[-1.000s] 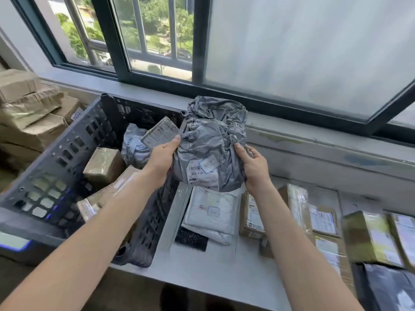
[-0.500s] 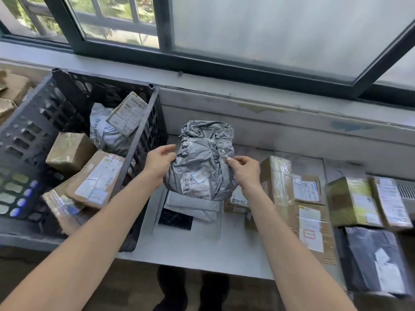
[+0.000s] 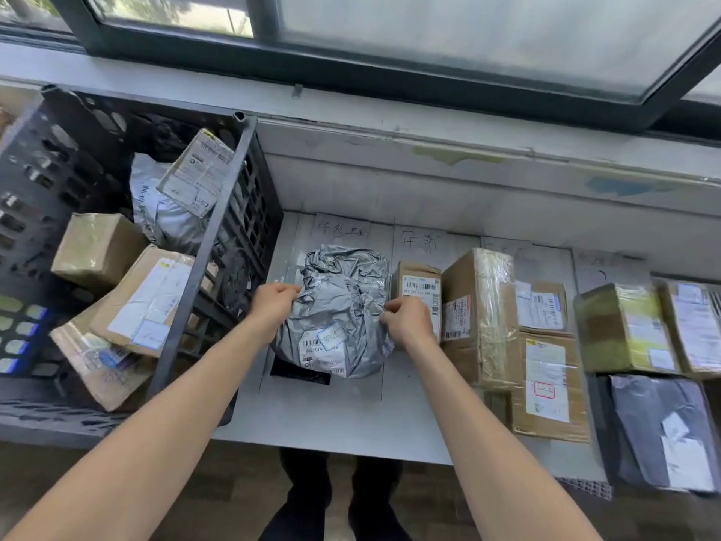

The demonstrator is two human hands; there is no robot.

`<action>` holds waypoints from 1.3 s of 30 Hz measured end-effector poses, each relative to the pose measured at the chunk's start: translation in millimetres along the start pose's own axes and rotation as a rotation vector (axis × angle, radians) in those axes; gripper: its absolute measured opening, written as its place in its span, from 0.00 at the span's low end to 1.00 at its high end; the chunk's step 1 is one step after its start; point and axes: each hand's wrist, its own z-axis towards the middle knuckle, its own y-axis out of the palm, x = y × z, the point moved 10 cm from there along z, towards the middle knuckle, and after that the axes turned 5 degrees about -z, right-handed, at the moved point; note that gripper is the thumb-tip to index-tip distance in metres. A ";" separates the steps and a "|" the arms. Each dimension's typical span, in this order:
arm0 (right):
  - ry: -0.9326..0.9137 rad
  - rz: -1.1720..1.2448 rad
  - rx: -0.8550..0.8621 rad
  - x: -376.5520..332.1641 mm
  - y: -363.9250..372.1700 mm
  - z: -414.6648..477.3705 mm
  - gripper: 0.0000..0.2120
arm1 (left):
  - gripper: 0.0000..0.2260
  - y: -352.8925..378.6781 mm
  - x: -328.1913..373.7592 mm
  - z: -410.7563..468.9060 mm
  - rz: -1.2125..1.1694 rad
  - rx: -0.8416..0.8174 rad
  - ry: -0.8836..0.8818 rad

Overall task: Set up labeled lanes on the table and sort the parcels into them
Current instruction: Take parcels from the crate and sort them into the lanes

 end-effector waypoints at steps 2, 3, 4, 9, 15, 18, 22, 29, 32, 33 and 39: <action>-0.002 0.006 0.011 0.3 1.8 1.7 0.15 | 0.13 -1.5 -3.0 2.7 -0.001 0.009 -0.003; -0.008 0.007 0.010 -0.7 3.4 2.2 0.15 | 0.13 -2.1 -4.8 4.4 0.004 0.009 -0.003; -0.019 -0.001 0.007 -2.6 5.3 1.5 0.15 | 0.13 -2.5 -5.9 5.5 0.024 0.006 0.001; -0.182 -0.133 0.188 -27.1 -4.2 -13.5 0.16 | 0.19 -0.3 7.4 -4.3 0.368 0.001 0.137; -0.326 -0.130 0.213 -65.0 -9.4 -30.2 0.15 | 0.17 1.8 64.6 -36.2 0.406 0.013 0.360; -0.446 -0.136 0.241 -109.3 -16.8 -41.3 0.15 | 0.15 -12.7 121.8 -66.7 0.366 0.051 0.595; -0.636 -0.232 0.269 -193.7 -18.9 -65.1 0.17 | 0.13 -77.2 185.6 -99.3 0.403 0.224 0.880; -0.990 -0.314 0.277 -336.1 25.1 -135.7 0.15 | 0.15 -235.5 141.2 -61.7 0.665 0.484 0.594; -1.075 -0.394 0.193 -372.1 68.7 -153.1 0.15 | 0.17 -276.5 89.2 -37.0 0.818 0.422 0.348; -1.084 -0.431 0.162 -380.3 84.0 -154.6 0.15 | 0.17 -283.4 73.0 -29.2 0.846 0.379 0.276; -0.833 -0.799 -0.126 -383.2 169.2 -110.2 0.14 | 0.22 -281.4 -9.4 -1.2 0.774 0.041 -0.105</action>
